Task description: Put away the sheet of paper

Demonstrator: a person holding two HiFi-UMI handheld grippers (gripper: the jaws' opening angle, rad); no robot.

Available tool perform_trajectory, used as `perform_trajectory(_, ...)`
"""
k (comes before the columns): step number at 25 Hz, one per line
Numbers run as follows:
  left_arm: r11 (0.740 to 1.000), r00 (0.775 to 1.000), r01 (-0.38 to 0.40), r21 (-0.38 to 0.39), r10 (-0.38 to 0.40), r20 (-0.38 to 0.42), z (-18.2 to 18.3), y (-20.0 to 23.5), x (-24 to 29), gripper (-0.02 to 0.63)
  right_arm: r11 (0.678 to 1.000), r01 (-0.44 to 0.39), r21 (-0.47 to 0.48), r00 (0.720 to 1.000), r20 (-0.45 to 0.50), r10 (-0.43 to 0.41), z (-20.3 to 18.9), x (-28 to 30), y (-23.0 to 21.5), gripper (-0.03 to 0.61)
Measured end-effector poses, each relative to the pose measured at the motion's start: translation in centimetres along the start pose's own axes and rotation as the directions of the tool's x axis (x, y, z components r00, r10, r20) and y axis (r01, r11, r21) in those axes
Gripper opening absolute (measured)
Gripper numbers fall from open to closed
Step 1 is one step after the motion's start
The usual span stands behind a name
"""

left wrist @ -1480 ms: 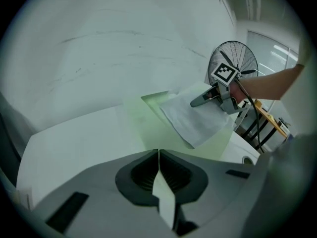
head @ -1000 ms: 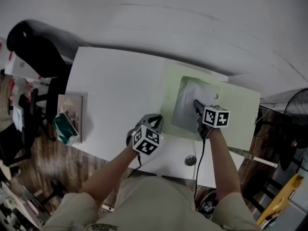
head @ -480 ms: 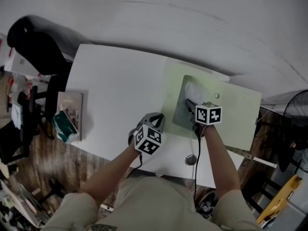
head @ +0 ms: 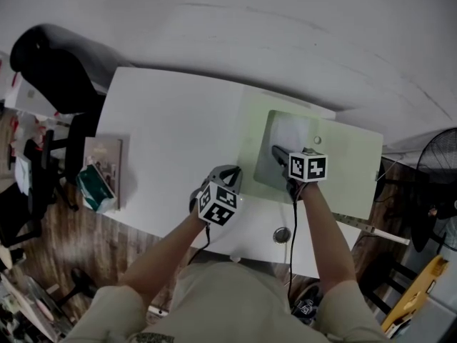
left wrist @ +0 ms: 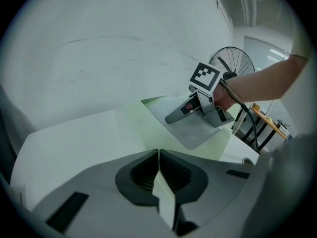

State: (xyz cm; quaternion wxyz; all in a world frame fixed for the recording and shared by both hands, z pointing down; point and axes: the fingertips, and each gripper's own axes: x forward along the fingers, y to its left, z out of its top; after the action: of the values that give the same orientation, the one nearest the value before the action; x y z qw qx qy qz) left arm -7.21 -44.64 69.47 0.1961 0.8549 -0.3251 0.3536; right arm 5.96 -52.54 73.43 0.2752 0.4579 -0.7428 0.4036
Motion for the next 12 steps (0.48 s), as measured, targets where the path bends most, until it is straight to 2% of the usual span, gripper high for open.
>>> perform_trajectory(5, 1.0, 1.0, 0.004, 0.015, -0.004, 0.011, 0.0, -0.1, 0.1, 0.025, 0.992, 0.127, 0.024, 0.99, 0.055, -0.128, 1.2, -2.6, -2.9, 0.322)
perform_trajectory(9, 0.999, 1.0, 0.004, 0.032, -0.004, -0.007, -0.1, -0.1, 0.2, 0.025, 0.984, 0.179, -0.024, 0.982, 0.065, -0.177, 1.6, -4.7, -3.6, 0.327)
perform_trajectory(12, 1.0, 0.999, 0.013, -0.007, -0.013, -0.03, -0.2, 0.1, 0.2, 0.025, 0.978, 0.183, -0.099, 0.981, 0.087, -0.174, 2.4, -6.5, -2.3, 0.316)
